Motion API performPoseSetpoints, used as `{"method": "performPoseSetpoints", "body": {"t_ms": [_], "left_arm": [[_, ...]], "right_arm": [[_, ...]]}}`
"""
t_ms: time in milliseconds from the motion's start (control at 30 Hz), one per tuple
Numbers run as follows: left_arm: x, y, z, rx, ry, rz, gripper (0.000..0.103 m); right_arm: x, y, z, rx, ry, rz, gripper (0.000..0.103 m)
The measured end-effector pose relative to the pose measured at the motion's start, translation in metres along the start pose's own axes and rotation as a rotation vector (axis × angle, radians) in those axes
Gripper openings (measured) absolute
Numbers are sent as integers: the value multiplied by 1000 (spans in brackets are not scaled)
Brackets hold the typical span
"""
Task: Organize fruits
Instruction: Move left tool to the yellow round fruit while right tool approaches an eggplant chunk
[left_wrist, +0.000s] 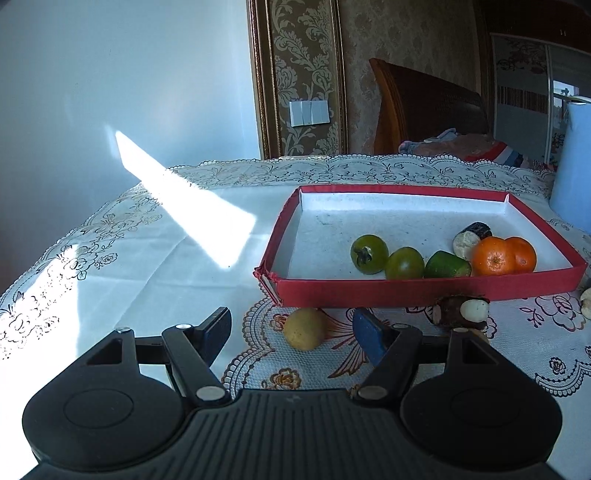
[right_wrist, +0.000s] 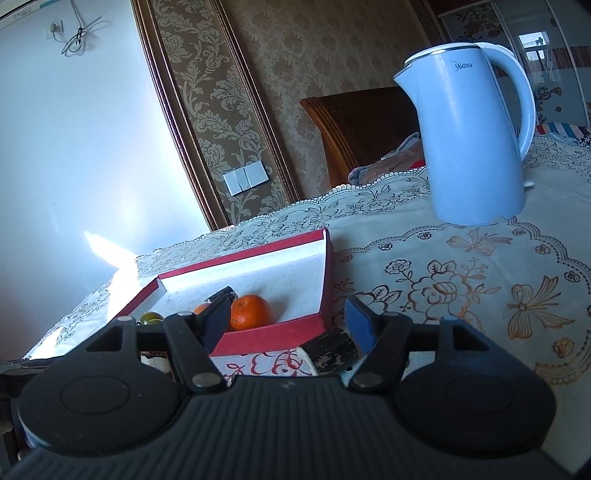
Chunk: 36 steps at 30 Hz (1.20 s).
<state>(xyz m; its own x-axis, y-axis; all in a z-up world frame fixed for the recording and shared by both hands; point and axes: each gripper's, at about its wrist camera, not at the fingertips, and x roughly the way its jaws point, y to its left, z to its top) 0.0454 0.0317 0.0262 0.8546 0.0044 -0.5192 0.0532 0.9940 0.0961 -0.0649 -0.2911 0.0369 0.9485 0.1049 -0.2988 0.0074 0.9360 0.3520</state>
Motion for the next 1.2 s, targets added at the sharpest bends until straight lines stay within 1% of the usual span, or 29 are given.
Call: {"method": "performPoseSetpoints", "body": {"t_ms": [67, 100, 167, 200, 300, 467, 533, 567, 600, 633, 700, 767, 867, 900, 1033, 1067, 1100, 1133, 1200], "left_arm": [[11, 0, 4, -19, 35, 27, 72], [13, 0, 5, -27, 40, 22, 72], [18, 1, 6, -34, 54, 4, 72], [20, 0, 5, -32, 63, 8, 72], [26, 2, 5, -43, 89, -6, 72], [27, 2, 4, -47, 91, -5, 72], [27, 2, 4, -46, 92, -5, 72], [27, 2, 4, -47, 92, -6, 72], [26, 2, 4, -45, 91, -5, 72], [27, 2, 4, -43, 91, -4, 72], [27, 2, 4, -42, 91, -4, 72], [26, 1, 4, -43, 90, -4, 71], [24, 0, 4, -36, 82, -24, 62], [24, -1, 3, -32, 79, -27, 59], [23, -2, 3, -30, 75, -40, 52], [22, -2, 2, -27, 73, -45, 47], [21, -2, 2, -25, 70, -49, 41], [21, -3, 2, -23, 67, -51, 39], [20, -3, 2, -21, 65, -52, 34]], "right_arm": [[-2, -1, -1, -29, 24, -10, 67], [-2, -1, -2, -51, 42, -14, 67], [1, 0, -4, -102, 89, -30, 74], [3, 0, -6, -117, 101, -39, 74], [10, 3, -6, -145, 140, -29, 74], [29, 8, 1, -204, 193, -60, 74], [37, 6, 3, -214, 219, -84, 71], [41, 5, 3, -217, 235, -85, 68], [44, 5, 3, -224, 252, -80, 60], [46, 6, 2, -231, 269, -75, 54], [51, 7, -1, -243, 293, -75, 49], [52, 7, -1, -245, 293, -78, 45], [51, 6, -1, -241, 291, -79, 38], [51, 6, -1, -244, 291, -80, 38], [51, 8, -2, -254, 287, -87, 37], [50, 8, -2, -251, 284, -86, 37], [50, 7, -2, -248, 282, -84, 34], [49, 7, -1, -240, 282, -78, 32], [48, 10, -2, -236, 281, -66, 32]]}}
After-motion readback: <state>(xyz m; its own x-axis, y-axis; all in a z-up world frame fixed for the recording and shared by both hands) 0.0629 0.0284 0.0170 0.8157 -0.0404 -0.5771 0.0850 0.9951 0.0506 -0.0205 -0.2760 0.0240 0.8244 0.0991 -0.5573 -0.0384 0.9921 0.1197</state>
